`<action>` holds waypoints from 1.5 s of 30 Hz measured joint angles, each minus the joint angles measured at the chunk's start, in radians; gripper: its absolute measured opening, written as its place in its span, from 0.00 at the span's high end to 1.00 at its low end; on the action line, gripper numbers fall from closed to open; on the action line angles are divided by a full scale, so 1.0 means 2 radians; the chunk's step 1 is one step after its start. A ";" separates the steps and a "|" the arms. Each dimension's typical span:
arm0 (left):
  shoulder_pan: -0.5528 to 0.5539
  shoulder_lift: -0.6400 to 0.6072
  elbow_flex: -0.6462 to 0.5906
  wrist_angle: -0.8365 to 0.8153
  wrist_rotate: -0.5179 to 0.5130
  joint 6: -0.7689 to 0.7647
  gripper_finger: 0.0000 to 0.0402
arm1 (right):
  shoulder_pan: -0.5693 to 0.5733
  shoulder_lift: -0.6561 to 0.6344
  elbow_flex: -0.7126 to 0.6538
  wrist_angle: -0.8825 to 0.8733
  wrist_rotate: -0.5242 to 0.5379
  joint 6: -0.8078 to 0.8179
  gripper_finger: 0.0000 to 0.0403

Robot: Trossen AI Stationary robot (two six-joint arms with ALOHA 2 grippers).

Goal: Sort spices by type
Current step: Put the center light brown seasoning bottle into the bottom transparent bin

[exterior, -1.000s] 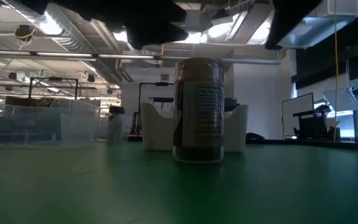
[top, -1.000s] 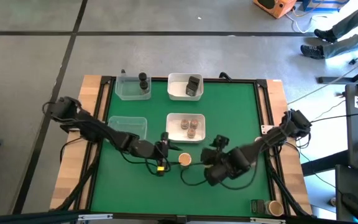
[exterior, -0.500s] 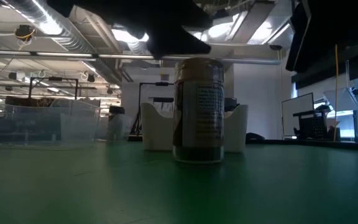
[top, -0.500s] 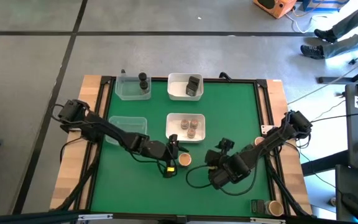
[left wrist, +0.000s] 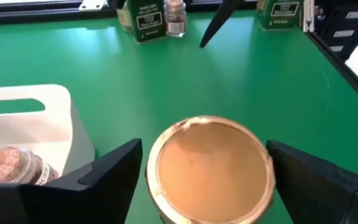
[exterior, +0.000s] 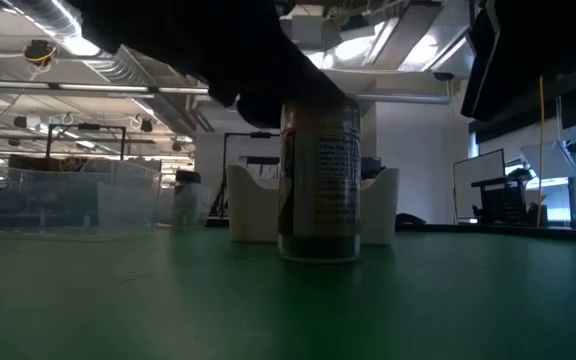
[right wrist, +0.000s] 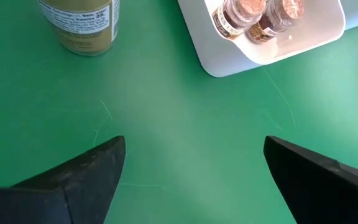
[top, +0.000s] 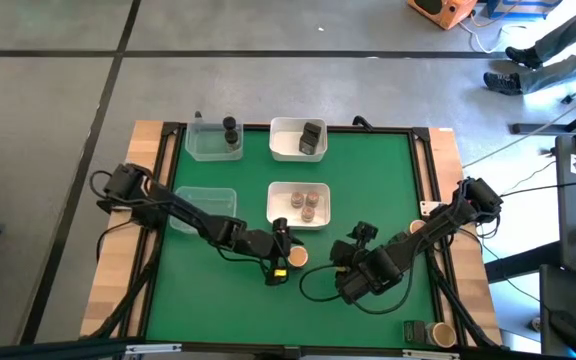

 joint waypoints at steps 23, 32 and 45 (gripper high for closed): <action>-0.011 -0.022 -0.001 -0.025 -0.007 0.024 0.35 | 0.000 0.000 0.000 0.002 0.013 0.000 0.06; -0.042 -0.144 -0.001 -0.180 -0.117 0.014 0.34 | 0.000 0.000 0.000 0.005 0.022 0.000 0.06; -0.068 -0.303 -0.001 -0.468 -0.265 -0.113 0.34 | 0.000 0.000 0.000 0.015 0.026 0.000 0.06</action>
